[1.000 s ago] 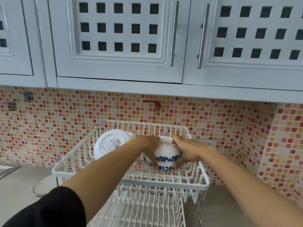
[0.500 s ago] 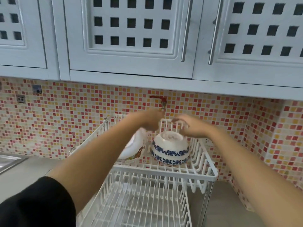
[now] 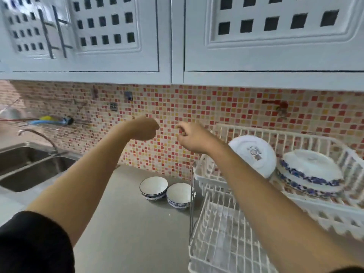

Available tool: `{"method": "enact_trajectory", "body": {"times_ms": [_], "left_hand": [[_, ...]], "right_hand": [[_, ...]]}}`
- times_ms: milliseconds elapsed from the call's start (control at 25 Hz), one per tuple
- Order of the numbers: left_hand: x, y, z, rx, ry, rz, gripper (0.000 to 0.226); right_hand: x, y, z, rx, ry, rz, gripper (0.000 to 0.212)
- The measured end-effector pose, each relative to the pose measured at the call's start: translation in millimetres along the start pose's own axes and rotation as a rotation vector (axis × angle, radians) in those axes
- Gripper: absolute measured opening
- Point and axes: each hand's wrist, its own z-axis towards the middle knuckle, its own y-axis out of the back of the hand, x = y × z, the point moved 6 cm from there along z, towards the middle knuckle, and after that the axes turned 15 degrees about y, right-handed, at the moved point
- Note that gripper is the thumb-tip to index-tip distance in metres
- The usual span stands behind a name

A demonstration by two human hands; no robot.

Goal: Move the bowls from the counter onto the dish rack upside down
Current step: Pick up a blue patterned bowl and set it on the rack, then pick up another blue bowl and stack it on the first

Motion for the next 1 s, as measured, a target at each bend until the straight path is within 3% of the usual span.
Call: {"method": "enact_trajectory", "body": {"times_ms": [120, 320, 600, 760, 880, 1000], "left_hand": [[56.7, -37.7, 26.9, 0.068, 0.057, 0.009, 0.039], [75.6, -140.7, 61.2, 0.199, -0.055, 0.1, 0.038], [46.5, -288.7, 76.2, 0.373, -0.094, -0.065, 0.041], [22.1, -336.8, 78.6, 0.401, -0.101, -0.165, 0.036], [13.9, -380.9, 95.4, 0.486, 0.026, -0.343, 0.036], [7.8, -417.5, 115.8, 0.562, 0.133, -0.451, 0.04]], "right_hand": [[1.3, -64.5, 42.7, 0.066, -0.195, 0.019, 0.053], [-38.8, -160.8, 69.1, 0.13, -0.562, 0.147, 0.051], [-140.1, -262.2, -10.9, -0.127, -1.137, 0.327, 0.055], [-187.4, -310.6, -32.6, -0.207, -1.212, 0.418, 0.057], [-222.3, -353.4, -37.3, -0.258, -1.263, 0.562, 0.062], [-256.4, -386.6, -38.1, -0.294, -1.284, 0.545, 0.083]]}}
